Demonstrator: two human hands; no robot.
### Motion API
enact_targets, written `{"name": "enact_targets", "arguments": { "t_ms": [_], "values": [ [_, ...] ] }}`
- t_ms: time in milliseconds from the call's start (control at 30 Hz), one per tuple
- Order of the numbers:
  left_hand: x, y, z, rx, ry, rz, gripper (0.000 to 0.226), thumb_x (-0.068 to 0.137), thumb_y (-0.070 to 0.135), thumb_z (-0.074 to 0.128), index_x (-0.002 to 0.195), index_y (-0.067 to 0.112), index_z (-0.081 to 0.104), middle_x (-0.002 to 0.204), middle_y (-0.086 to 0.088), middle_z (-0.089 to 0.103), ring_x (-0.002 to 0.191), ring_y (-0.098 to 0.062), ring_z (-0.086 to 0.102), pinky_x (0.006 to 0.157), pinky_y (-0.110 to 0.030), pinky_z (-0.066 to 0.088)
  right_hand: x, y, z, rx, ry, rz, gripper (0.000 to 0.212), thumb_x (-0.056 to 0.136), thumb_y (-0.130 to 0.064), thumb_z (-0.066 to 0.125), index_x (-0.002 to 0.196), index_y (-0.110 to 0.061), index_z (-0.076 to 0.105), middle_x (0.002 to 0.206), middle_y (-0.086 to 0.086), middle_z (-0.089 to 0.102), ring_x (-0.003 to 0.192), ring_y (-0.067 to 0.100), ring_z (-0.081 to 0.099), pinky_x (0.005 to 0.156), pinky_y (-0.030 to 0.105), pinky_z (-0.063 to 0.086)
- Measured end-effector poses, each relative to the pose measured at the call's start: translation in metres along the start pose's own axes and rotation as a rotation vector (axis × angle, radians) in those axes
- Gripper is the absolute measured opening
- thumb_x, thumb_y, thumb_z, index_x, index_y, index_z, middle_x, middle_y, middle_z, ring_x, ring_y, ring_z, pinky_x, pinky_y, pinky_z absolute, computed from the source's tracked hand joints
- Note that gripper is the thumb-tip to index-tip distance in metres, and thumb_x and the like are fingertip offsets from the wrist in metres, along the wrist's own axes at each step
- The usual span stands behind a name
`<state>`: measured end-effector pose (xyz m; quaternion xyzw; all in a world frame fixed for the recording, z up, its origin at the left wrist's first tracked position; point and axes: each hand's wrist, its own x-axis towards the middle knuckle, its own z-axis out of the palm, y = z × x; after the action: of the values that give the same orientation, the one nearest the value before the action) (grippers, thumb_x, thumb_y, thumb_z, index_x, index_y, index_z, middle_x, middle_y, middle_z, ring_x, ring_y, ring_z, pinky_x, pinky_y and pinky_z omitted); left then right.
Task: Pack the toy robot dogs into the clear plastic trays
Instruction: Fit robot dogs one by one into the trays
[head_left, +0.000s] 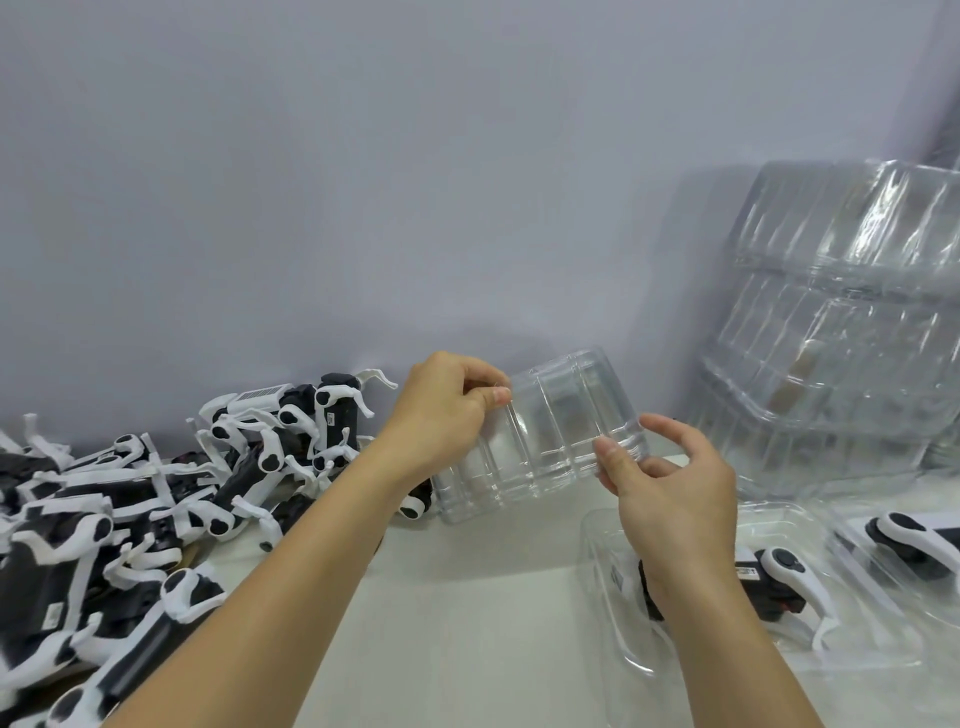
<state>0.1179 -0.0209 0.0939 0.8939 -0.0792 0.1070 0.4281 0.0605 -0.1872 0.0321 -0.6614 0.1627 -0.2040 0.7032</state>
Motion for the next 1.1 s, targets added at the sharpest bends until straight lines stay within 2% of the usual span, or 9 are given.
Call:
{"name": "enact_targets", "arguments": {
  "t_ms": [67, 233, 433, 533, 633, 700, 833, 933, 1100],
  "values": [
    [0.001, 0.003, -0.001, 0.016, 0.013, 0.006, 0.011, 0.094, 0.014, 0.066, 0.096, 0.016, 0.077, 0.097, -0.002, 0.075, 0.100, -0.018, 0.067, 0.075, -0.008, 0.045, 0.000, 0.000, 0.001, -0.008, 0.014, 0.006, 0.040, 0.082, -0.024, 0.080, 0.114, -0.031, 0.057, 0.070, 0.004, 0.073, 0.079, 0.017, 0.073, 0.078, 0.036, 0.054],
    [0.006, 0.009, -0.002, -0.016, 0.024, 0.001, 0.012, 0.093, 0.008, 0.066, 0.095, 0.012, 0.077, 0.096, -0.005, 0.076, 0.100, -0.019, 0.069, 0.095, -0.032, 0.053, 0.000, 0.001, 0.003, -0.081, 0.045, -0.022, 0.041, 0.083, -0.023, 0.079, 0.118, -0.028, 0.058, 0.071, 0.002, 0.072, 0.081, 0.018, 0.072, 0.082, 0.037, 0.053],
    [0.015, 0.012, -0.009, -0.047, 0.187, 0.018, 0.013, 0.095, 0.010, 0.064, 0.101, 0.012, 0.076, 0.094, 0.000, 0.074, 0.095, -0.013, 0.068, 0.090, -0.023, 0.051, 0.000, 0.001, 0.003, -0.195, 0.098, -0.064, 0.038, 0.086, -0.019, 0.075, 0.121, -0.021, 0.060, 0.067, -0.001, 0.068, 0.080, 0.017, 0.068, 0.080, 0.033, 0.046],
    [0.014, 0.022, -0.019, -0.006, 0.329, 0.148, 0.011, 0.095, 0.013, 0.066, 0.101, 0.015, 0.075, 0.085, 0.010, 0.069, 0.078, 0.006, 0.061, 0.070, -0.002, 0.042, -0.001, 0.002, 0.002, -0.249, 0.101, -0.082, 0.036, 0.090, -0.020, 0.071, 0.124, -0.018, 0.059, 0.071, -0.003, 0.064, 0.073, 0.009, 0.059, 0.075, 0.025, 0.037],
    [0.003, 0.033, -0.026, 0.003, 0.383, 0.261, 0.010, 0.092, 0.012, 0.068, 0.099, 0.015, 0.075, 0.079, 0.021, 0.062, 0.071, 0.016, 0.055, 0.068, 0.000, 0.038, -0.002, 0.002, 0.002, -0.333, 0.098, -0.111, 0.027, 0.093, -0.020, 0.066, 0.119, -0.016, 0.059, 0.072, -0.010, 0.058, 0.066, -0.004, 0.050, 0.067, 0.019, 0.030],
    [-0.010, 0.038, -0.030, 0.015, 0.410, 0.291, 0.011, 0.092, 0.013, 0.069, 0.100, 0.015, 0.075, 0.080, 0.023, 0.062, 0.074, 0.016, 0.056, 0.070, 0.000, 0.037, -0.004, 0.001, 0.002, -0.396, 0.086, -0.125, 0.022, 0.095, -0.019, 0.064, 0.116, -0.016, 0.061, 0.078, -0.003, 0.061, 0.069, 0.001, 0.053, 0.066, 0.021, 0.029],
    [-0.046, 0.033, -0.038, 0.046, 0.455, 0.298, 0.012, 0.091, 0.012, 0.070, 0.100, 0.017, 0.075, 0.083, 0.022, 0.064, 0.084, 0.007, 0.060, 0.073, 0.001, 0.038, -0.004, 0.000, -0.002, -0.560, 0.082, -0.165, 0.019, 0.095, -0.017, 0.064, 0.112, -0.011, 0.065, 0.086, 0.013, 0.067, 0.099, 0.032, 0.058, 0.074, 0.029, 0.029],
    [-0.073, 0.022, -0.049, 0.071, 0.448, 0.275, 0.012, 0.089, 0.012, 0.071, 0.097, 0.020, 0.075, 0.082, 0.024, 0.065, 0.082, 0.011, 0.060, 0.073, 0.000, 0.039, -0.004, -0.003, -0.004, -0.607, 0.078, -0.173, 0.018, 0.092, -0.013, 0.066, 0.108, -0.006, 0.066, 0.091, 0.016, 0.067, 0.101, 0.036, 0.059, 0.078, 0.036, 0.040],
    [-0.111, 0.001, -0.071, 0.184, 0.410, 0.262, 0.015, 0.086, 0.007, 0.073, 0.096, 0.019, 0.076, 0.085, 0.019, 0.068, 0.087, 0.006, 0.061, 0.076, -0.002, 0.041, -0.005, -0.008, -0.004, -0.647, 0.050, -0.196, 0.007, 0.092, -0.009, 0.063, 0.097, -0.006, 0.066, 0.088, 0.015, 0.064, 0.082, 0.030, 0.054, 0.069, 0.031, 0.037]
  ]
}}
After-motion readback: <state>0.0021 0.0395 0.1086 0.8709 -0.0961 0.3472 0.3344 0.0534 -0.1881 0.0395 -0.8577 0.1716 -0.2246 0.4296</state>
